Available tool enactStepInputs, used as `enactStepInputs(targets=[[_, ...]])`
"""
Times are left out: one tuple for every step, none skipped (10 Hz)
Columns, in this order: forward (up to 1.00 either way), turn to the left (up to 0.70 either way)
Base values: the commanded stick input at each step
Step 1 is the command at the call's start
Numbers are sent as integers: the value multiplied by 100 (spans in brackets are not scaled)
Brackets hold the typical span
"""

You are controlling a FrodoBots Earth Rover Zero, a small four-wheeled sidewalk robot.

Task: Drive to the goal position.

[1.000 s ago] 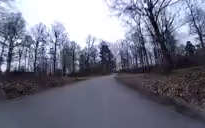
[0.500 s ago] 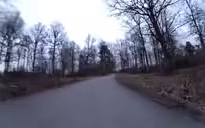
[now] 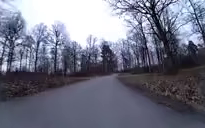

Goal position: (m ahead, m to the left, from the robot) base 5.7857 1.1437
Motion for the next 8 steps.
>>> enactStepInputs(targets=[[85,0],[85,0],[85,0],[85,0],[85,0],[85,0],[85,0],[85,0]])
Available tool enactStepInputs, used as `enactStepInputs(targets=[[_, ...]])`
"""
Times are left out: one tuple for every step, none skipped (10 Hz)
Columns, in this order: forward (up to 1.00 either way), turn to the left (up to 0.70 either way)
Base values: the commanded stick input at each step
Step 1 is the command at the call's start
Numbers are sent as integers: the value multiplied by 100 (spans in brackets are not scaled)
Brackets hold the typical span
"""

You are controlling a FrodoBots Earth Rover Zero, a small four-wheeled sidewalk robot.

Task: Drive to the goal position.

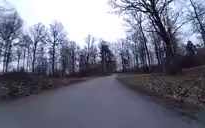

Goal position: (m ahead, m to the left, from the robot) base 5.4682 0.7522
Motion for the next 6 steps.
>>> enactStepInputs(targets=[[85,0],[85,0],[85,0],[85,0],[85,0],[85,0]])
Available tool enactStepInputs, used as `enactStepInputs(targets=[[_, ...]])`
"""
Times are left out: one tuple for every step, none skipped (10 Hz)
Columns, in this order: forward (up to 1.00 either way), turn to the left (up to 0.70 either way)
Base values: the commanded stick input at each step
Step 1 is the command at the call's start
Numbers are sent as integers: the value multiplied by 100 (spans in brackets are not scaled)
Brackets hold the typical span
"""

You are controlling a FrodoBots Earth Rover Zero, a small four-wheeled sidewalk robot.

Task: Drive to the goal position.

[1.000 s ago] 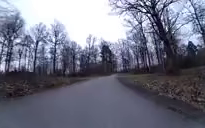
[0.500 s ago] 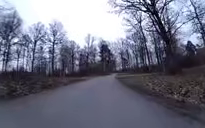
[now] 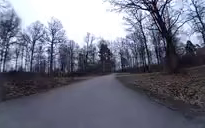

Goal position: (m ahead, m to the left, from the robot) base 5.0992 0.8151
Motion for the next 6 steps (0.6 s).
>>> enactStepInputs(targets=[[85,0],[85,0],[85,0],[85,0],[85,0],[85,0]])
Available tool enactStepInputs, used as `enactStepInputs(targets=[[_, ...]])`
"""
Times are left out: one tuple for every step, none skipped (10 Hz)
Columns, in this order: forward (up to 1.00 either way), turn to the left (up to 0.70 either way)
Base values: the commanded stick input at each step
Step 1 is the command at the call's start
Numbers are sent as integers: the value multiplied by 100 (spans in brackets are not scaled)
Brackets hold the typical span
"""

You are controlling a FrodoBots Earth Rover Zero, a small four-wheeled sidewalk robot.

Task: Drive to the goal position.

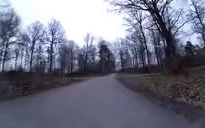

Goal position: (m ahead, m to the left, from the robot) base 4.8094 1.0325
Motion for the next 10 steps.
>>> enactStepInputs(targets=[[85,0],[85,0],[85,0],[85,0],[85,0],[85,0],[85,0],[85,0],[85,0],[85,0]])
